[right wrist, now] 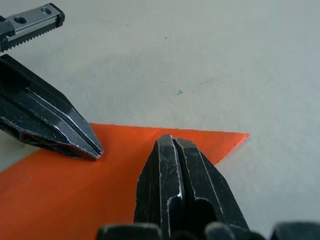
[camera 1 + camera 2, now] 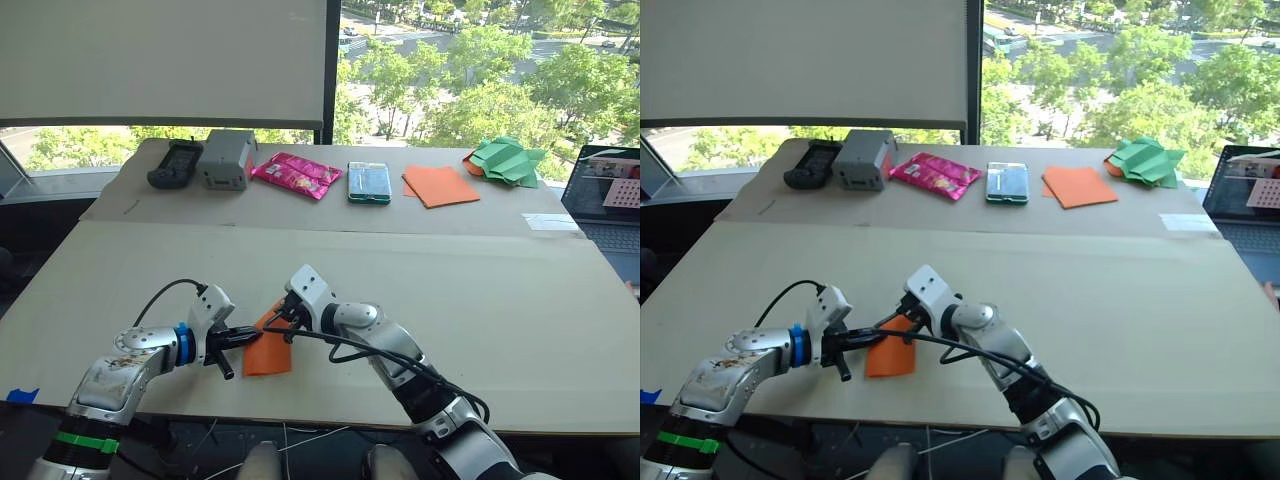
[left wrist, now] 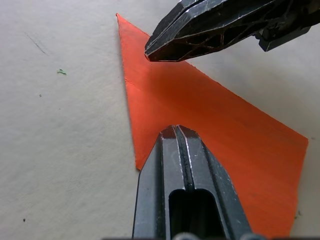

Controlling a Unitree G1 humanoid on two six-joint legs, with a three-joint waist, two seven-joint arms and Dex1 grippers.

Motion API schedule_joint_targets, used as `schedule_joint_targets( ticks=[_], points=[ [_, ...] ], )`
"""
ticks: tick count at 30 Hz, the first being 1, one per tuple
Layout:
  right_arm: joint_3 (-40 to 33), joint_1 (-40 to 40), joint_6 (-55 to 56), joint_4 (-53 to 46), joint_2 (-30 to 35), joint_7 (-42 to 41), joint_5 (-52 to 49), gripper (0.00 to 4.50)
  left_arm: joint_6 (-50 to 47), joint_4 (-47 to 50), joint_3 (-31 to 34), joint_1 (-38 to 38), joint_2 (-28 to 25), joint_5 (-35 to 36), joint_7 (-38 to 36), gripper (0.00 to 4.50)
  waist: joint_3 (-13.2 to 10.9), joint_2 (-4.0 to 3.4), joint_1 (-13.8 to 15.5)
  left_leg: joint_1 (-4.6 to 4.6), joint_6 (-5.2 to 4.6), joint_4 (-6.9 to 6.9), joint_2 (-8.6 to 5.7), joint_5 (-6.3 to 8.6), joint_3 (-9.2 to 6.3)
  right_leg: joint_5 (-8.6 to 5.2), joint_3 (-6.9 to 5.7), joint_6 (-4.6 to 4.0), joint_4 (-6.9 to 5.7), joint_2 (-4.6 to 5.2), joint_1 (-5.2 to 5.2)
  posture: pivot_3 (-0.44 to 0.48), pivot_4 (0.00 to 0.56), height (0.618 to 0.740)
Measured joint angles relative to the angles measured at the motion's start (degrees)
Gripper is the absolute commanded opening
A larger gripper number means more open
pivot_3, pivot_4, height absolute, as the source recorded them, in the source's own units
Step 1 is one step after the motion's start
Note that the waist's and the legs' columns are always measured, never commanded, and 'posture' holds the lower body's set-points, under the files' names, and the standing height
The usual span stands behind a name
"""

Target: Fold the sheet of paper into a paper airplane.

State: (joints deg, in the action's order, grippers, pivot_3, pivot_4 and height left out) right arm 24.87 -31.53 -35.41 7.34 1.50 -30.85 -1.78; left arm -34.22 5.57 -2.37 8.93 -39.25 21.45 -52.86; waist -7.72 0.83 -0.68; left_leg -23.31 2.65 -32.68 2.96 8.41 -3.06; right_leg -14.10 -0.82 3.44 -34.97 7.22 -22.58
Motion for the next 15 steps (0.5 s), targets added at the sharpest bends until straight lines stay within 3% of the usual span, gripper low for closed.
schedule_joint_targets(
  ticks=[15],
  points=[
    [-0.92,-3.97,11.29,14.24,-1.17,0.57,1.60,0.00,3.07,-0.95,-1.34,0.26,0.25,-2.38,-0.32,0.02,0.17,-0.22,-0.19,0.14,0.00,0.00,0.00,0.00,0.00,0.00,0.01,0.00,-0.04,0.00,0.09,0.000,0.150,0.702]
  ],
)
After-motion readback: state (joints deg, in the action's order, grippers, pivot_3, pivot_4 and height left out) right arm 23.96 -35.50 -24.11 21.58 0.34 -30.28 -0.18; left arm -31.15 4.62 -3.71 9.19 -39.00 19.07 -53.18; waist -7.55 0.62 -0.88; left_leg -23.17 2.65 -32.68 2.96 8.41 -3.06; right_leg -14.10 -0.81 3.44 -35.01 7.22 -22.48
